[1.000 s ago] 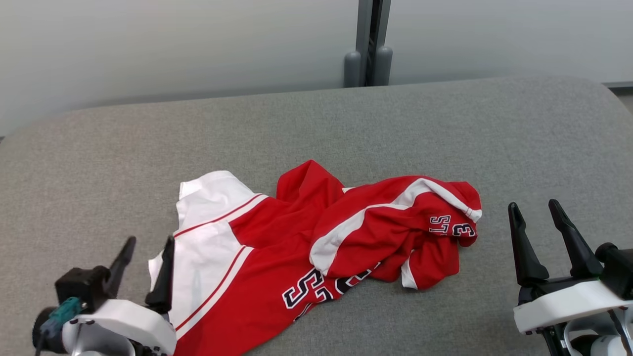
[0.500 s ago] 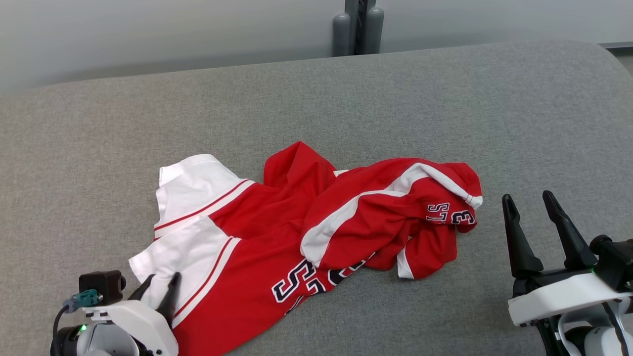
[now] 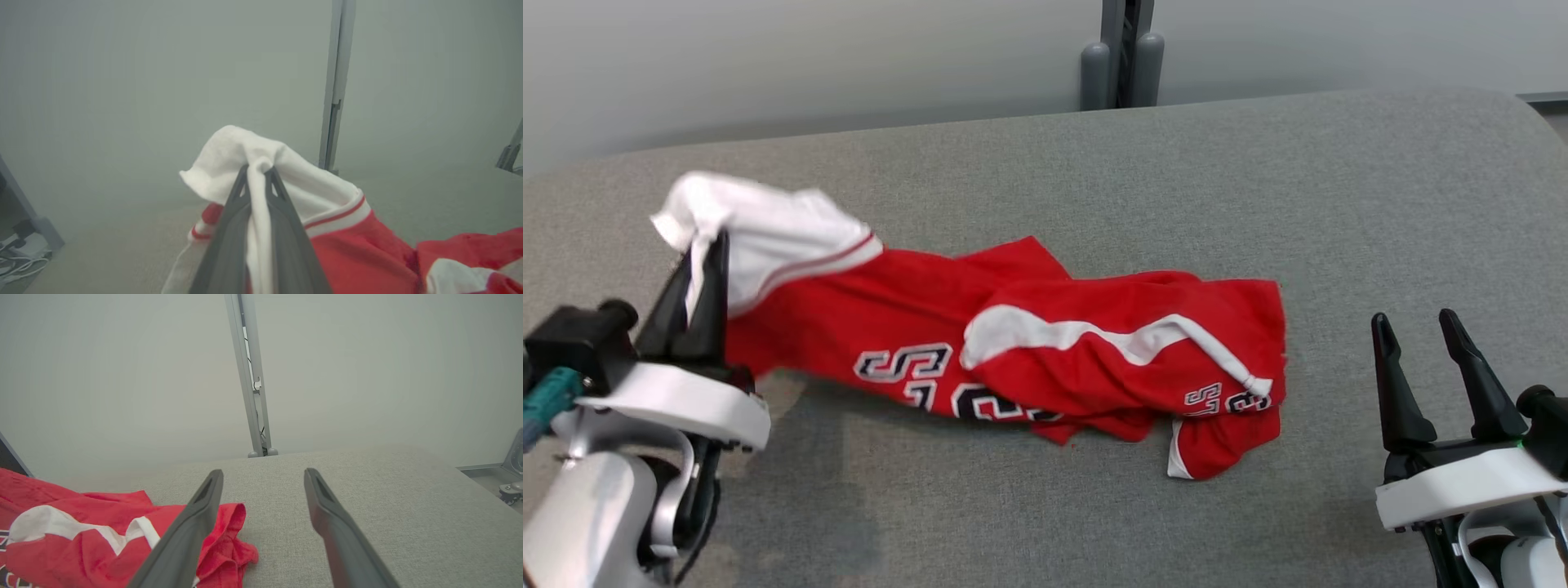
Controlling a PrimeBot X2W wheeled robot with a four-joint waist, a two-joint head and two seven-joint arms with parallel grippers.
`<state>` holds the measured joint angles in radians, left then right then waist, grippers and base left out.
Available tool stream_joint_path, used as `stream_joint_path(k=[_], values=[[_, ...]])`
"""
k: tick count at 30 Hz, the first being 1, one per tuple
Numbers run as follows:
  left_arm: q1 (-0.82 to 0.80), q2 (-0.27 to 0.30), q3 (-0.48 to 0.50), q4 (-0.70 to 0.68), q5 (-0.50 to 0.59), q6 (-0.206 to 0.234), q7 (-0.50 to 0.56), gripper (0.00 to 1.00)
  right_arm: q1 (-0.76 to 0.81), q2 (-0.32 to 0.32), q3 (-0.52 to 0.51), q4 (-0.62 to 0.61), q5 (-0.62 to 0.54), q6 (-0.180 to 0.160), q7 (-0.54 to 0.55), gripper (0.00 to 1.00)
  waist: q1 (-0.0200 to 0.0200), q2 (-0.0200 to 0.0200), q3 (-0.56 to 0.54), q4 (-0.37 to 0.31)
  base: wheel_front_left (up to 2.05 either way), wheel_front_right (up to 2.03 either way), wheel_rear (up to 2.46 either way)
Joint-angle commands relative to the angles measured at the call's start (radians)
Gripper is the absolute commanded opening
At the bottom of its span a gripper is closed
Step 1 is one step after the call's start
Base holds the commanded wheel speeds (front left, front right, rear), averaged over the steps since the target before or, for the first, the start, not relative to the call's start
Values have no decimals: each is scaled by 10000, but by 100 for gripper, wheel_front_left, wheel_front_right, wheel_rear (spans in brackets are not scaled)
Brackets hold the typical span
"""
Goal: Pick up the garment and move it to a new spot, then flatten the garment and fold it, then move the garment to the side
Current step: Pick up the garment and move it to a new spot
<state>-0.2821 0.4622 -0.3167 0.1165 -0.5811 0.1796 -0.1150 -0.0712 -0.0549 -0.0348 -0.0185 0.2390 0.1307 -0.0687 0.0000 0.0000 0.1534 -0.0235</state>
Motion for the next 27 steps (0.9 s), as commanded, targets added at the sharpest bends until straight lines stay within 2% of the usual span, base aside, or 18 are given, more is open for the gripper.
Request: stream_joint_path(k=[1, 7, 12, 17, 22, 27], values=[[-216, 240, 80, -863, 264, 218, 73, 0, 53, -15, -57, -13, 8, 1, -44, 100, 0, 0, -61, 11, 0, 0, 0], [-771, 1183, 395, -3780, 1166, 870, 771, 0, 92, 5, -132, 24, 87, 1, -145, 100, 0, 0, -170, -19, 0, 0, 0], [-1399, 2040, 1252, -4557, 1429, 1320, 1492, 0, 144, 15, -269, 9, 142, 1, -217, 100, 0, 0, -151, 81, 0, 0, 0], [-1904, 2830, 2178, -4066, 1288, 1490, 2065, 0, 155, 21, -402, -162, 99, 1, -200, 100, 0, 0, 52, 452, 0, 0, 0], [-2660, 3294, 2490, -2528, 985, 1035, 2264, 0, 105, 19, -529, -346, -5, 1, -35, 100, 0, 0, 366, 1134, 0, 0, 0], [-3802, 3124, 2068, -508, 972, 474, 1925, 0, -227, -24, -508, -675, -210, 1, 225, 100, 0, 0, 841, 1774, 0, 0, 0]])
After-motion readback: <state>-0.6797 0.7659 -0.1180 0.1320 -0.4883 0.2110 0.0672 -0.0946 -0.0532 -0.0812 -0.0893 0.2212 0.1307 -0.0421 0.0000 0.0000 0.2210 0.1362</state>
